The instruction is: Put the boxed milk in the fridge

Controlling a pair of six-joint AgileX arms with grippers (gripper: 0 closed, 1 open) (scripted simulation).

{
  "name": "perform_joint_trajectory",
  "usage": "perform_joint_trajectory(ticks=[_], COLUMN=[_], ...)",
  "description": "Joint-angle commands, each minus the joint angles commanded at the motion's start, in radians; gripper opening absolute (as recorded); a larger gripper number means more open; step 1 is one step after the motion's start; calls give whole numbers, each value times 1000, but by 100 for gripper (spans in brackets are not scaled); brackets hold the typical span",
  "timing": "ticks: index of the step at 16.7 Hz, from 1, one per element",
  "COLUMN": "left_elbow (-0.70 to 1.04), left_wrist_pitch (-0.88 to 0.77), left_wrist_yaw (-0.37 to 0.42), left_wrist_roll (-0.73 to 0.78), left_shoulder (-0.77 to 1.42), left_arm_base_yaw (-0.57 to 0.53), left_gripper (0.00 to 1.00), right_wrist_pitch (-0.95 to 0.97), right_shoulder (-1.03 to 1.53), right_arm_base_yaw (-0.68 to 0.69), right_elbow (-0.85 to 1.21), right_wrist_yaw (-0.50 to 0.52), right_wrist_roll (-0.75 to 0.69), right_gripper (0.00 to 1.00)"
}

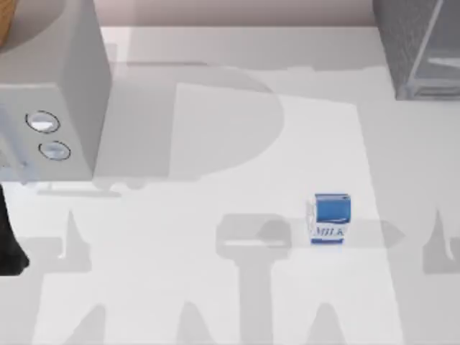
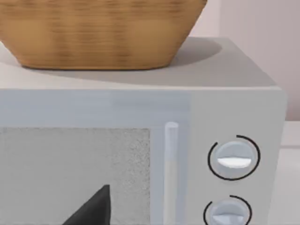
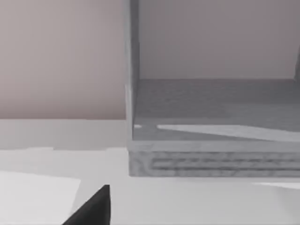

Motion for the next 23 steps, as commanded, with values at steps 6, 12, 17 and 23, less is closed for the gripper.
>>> perform_joint_trajectory(ticks=[6, 12, 17, 23], left_elbow=[0, 0, 0, 0], left_wrist_pitch=[0, 0, 0, 0], left_wrist_yaw=[0, 0, 0, 0], left_wrist_roll=[0, 0, 0, 0], left_shoulder=[0, 0, 0, 0], left_arm_base_yaw=[0, 0, 0, 0], left_gripper=[100, 100, 100, 100], right_wrist_pitch=[57, 305, 602, 1003], right_shoulder=[92, 486, 938, 1501], right_arm_base_yaw=[53, 261, 485, 735], right_elbow=[9, 48, 103, 193], right_wrist_yaw=[47, 242, 456, 708], right_wrist_roll=[26, 117, 199, 260], right_gripper=[100, 100, 100, 100])
